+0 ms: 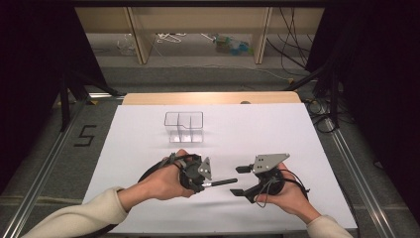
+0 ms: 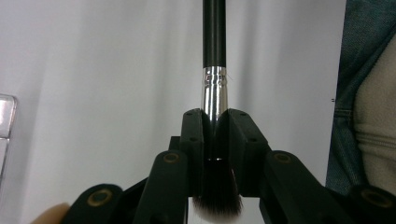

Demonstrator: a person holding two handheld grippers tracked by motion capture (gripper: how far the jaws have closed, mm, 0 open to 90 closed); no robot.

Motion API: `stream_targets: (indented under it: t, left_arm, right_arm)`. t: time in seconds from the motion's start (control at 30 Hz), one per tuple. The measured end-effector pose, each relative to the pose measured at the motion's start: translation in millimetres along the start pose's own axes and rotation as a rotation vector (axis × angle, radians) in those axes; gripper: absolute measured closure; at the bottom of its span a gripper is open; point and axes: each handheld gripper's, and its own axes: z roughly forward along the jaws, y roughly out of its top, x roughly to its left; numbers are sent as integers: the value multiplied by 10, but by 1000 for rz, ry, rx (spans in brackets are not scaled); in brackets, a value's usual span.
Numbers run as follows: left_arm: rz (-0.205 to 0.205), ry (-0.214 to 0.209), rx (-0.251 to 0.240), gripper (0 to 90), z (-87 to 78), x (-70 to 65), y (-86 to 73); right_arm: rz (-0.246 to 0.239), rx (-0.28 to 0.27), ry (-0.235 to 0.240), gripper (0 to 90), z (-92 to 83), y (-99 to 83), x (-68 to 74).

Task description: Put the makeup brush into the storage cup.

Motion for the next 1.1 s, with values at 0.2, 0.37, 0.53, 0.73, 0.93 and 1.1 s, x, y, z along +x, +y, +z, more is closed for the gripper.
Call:
stream_targets:
  t: [0.2, 0.37, 0.53, 0.73, 0.93, 1.1]
  left_arm:
    - [28, 0, -2, 764, 8, -12, 33]
    - [42, -2, -3, 764, 13, -25, 55]
    - [58, -5, 0, 764, 14, -31, 69]
    - [66, -14, -8, 764, 34, -54, 80]
    - [91, -17, -6, 764, 53, -70, 94]
    - [105, -22, -7, 763, 64, -85, 103]
  right_arm:
    - [-3, 3, 11, 308, 26, 15, 2]
    - [-11, -4, 26, 333, 67, 23, 10]
    - [-22, 0, 37, 364, 101, 36, 18]
    - [-31, 28, 76, 451, 134, 49, 39]
    - [-48, 26, 86, 525, 168, 47, 57]
    - [-51, 32, 112, 613, 169, 46, 59]
